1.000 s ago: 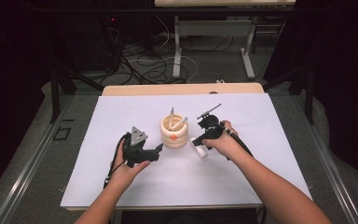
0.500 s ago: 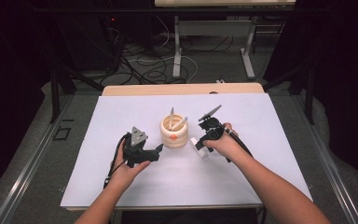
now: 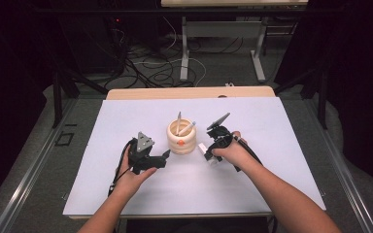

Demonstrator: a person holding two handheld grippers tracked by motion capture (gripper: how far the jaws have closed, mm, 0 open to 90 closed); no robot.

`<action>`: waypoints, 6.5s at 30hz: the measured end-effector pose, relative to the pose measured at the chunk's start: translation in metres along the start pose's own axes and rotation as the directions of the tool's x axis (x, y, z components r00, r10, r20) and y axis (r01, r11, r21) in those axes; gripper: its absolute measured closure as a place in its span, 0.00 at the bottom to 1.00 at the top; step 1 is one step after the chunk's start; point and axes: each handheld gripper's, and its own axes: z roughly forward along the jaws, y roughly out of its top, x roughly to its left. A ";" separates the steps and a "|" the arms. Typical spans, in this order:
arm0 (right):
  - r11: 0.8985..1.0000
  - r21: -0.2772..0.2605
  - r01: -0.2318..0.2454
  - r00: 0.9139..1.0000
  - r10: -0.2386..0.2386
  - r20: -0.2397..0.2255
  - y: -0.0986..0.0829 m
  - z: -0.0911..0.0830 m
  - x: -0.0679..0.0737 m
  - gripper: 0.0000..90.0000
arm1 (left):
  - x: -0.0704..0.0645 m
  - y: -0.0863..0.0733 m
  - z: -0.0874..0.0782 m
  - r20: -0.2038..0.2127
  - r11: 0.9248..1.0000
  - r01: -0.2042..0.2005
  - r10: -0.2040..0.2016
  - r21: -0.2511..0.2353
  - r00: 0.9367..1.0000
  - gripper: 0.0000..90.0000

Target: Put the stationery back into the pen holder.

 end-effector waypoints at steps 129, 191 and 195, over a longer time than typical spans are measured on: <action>0.530 -0.375 0.761 0.621 -0.426 0.658 -0.056 -0.079 0.064 0.75 | 0.001 0.000 0.001 0.007 1.000 0.003 -0.003 0.006 1.000 0.18; -0.134 0.462 0.877 -0.448 -0.579 0.682 -0.084 -0.072 0.098 0.75 | -0.046 0.052 -0.025 0.208 0.988 -0.156 0.154 -0.006 0.966 0.36; -0.167 0.478 0.862 -0.479 -0.574 0.664 -0.086 -0.068 0.099 0.75 | -0.050 0.055 -0.024 0.219 0.979 -0.202 0.194 0.016 0.956 0.37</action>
